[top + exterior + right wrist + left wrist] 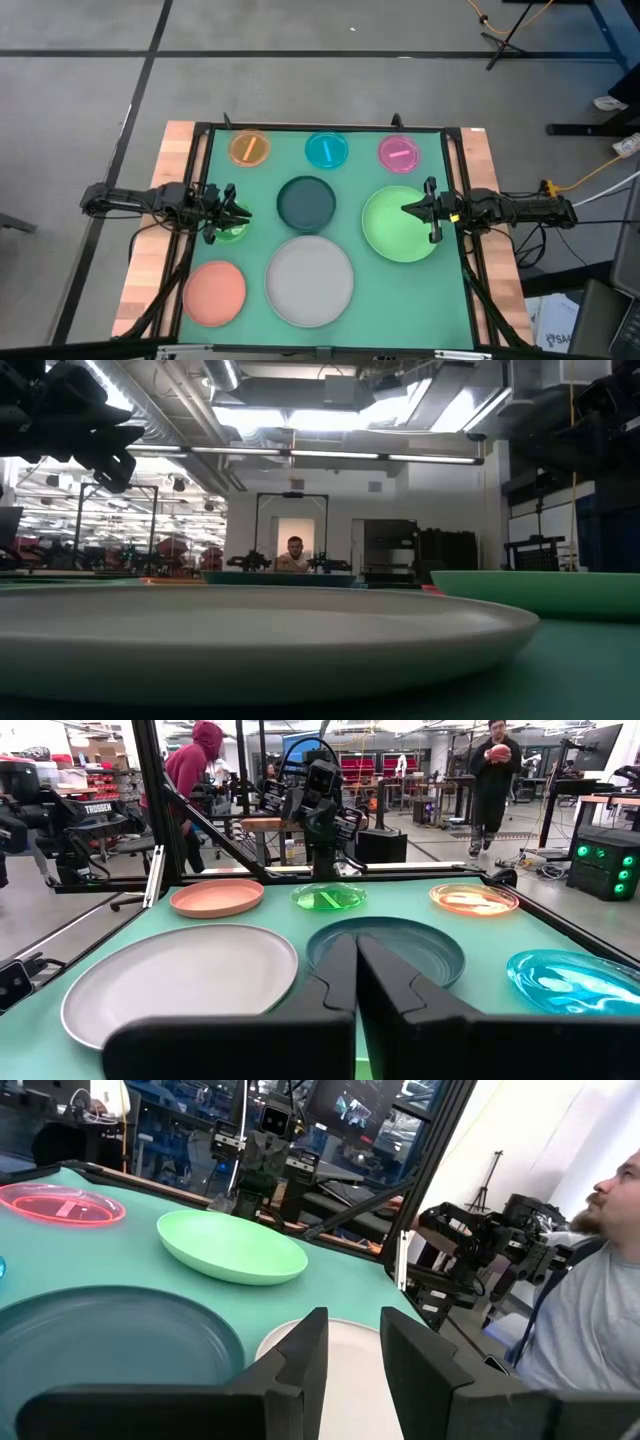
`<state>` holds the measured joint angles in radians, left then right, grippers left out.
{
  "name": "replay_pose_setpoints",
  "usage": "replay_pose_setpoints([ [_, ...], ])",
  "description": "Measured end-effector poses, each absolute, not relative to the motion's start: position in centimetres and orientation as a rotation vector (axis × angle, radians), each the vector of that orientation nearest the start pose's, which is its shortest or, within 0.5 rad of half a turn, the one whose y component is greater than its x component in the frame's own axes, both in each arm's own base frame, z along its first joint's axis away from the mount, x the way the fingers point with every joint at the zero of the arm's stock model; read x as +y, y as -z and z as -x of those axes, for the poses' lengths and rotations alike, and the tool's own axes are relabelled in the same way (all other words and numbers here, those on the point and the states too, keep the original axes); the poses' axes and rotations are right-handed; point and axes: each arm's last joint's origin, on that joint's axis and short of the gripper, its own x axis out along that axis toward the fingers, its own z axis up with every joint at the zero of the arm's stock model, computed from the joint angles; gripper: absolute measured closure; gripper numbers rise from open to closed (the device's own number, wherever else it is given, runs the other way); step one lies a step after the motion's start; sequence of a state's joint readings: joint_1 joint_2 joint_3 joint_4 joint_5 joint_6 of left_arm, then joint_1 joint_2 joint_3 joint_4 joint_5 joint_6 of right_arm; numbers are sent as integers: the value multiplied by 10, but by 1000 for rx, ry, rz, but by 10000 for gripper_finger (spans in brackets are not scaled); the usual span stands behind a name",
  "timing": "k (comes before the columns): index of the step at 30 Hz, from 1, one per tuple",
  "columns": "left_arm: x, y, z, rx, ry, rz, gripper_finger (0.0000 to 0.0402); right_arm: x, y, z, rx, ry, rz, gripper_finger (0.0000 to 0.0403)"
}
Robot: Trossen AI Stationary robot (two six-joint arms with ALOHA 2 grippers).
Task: Stack plastic plates
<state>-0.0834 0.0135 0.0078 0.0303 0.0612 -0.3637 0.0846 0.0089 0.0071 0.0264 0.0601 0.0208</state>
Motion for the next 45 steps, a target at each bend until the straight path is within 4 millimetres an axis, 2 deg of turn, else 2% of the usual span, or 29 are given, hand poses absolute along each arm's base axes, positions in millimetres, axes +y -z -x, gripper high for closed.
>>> replay_pose_setpoints([
  [17,-10,-169,-98,-9,137,357,312,7,-168,-98,-24,-25,-22,402],
  [28,-5,-170,-98,-50,-27,357,312,7,-168,-98,-27,-24,-12,402],
  [31,-3,-170,-98,-62,-80,366,312,6,-169,-98,-35,8,129,402],
  [34,-2,-172,-97,-83,-124,351,312,6,-169,-97,-42,14,187,402],
  [38,2,-172,-97,-108,-249,307,312,6,-169,-97,-42,13,186,402],
  [45,4,-173,-96,-124,-341,294,312,6,-172,-97,-72,-8,141,402],
])
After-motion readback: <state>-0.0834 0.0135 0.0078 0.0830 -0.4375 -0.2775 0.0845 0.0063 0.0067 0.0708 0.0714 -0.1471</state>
